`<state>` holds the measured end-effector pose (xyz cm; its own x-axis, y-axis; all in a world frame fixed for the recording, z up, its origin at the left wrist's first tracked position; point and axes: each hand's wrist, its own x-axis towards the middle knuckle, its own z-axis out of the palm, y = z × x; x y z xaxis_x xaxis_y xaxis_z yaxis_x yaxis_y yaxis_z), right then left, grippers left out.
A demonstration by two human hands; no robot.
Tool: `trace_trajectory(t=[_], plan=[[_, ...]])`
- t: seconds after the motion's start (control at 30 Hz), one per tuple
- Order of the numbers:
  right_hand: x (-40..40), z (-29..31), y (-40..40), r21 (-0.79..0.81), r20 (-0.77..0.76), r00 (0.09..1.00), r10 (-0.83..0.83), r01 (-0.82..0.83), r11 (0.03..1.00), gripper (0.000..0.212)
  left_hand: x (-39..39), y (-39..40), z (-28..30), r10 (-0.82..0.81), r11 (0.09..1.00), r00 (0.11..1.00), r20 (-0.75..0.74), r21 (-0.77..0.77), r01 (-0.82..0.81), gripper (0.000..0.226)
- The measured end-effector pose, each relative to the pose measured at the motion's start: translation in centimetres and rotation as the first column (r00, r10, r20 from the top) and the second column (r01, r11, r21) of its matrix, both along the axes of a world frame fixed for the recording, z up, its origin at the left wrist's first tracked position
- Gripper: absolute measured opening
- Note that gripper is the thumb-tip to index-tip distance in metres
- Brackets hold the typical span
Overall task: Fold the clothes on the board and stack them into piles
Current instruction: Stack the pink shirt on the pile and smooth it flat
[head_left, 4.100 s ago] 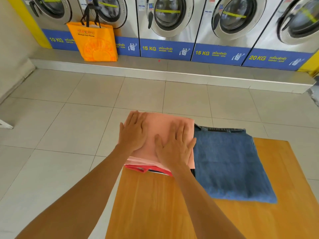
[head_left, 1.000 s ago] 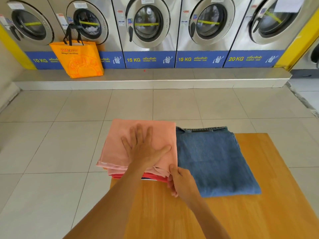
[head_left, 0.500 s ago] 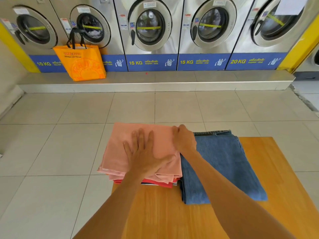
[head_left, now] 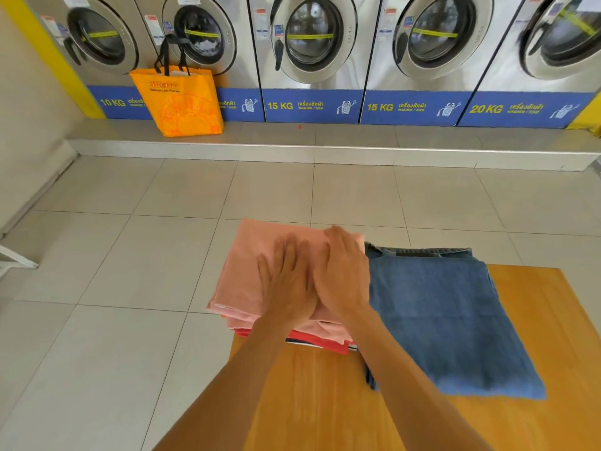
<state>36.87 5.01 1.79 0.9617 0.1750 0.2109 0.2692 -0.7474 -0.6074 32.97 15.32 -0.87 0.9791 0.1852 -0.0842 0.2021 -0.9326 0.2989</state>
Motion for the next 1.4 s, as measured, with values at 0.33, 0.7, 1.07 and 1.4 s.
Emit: trace_trajectory(t=[0.33,0.7,1.07,1.4], plan=[[1.1,-4.3,-1.0,-0.237,-0.168,0.975,0.143,-0.181,0.954,0.075,0.5,8.5,-1.3,0.265,0.944,0.963,-0.058,-0.187,-0.271,0.06],[1.4,-1.6,-0.2,-0.306,-0.273,0.96,-0.057,-0.031,0.951,0.06,0.7,8.9,0.7,0.345,0.935,0.937,0.052,-0.104,-0.339,0.056],[-1.2,-3.7,1.1,-0.174,-0.268,0.963,-0.04,-0.008,0.985,0.075,1.8,8.4,-3.0,0.256,0.939,0.955,0.151,-0.273,-0.209,0.058],[-0.4,-3.7,1.0,-0.102,-0.33,0.94,-0.082,0.05,0.993,0.081,0.7,8.8,-1.9,0.391,0.854,0.917,-0.076,-0.343,-0.392,0.053]])
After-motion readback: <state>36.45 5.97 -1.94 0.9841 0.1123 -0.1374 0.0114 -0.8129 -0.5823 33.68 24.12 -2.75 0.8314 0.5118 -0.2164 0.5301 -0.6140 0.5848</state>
